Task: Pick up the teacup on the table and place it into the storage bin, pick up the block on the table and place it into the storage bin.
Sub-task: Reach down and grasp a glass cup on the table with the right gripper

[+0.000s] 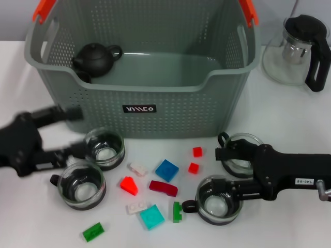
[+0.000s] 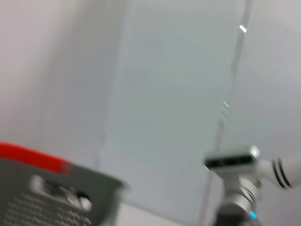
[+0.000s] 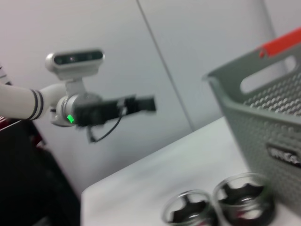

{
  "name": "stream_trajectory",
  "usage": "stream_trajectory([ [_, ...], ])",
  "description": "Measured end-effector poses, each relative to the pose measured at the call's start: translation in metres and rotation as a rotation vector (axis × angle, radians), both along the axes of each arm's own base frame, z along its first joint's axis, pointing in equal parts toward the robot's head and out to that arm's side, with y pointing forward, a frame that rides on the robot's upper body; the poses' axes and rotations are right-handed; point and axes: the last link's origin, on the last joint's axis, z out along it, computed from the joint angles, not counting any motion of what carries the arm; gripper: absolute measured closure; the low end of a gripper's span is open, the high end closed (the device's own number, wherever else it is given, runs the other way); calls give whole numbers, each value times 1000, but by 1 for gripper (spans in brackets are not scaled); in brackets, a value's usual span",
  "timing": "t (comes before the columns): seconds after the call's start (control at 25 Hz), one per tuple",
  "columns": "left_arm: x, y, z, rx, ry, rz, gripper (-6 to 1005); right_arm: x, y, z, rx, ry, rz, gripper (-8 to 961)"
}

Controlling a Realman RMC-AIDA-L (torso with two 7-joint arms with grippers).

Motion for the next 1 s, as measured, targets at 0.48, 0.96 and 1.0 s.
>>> stream_trajectory([
  [0.48, 4, 6, 7, 35, -57, 22, 157, -29, 8, 3, -102, 31, 75, 38],
  [0.96, -9, -4, -4, -29, 53, 34, 157, -43, 25, 22, -298, -381, 49, 40],
  [1.0, -9, -5, -4, -29, 54, 37, 157, -47, 26, 25, -311, -421, 47, 42],
])
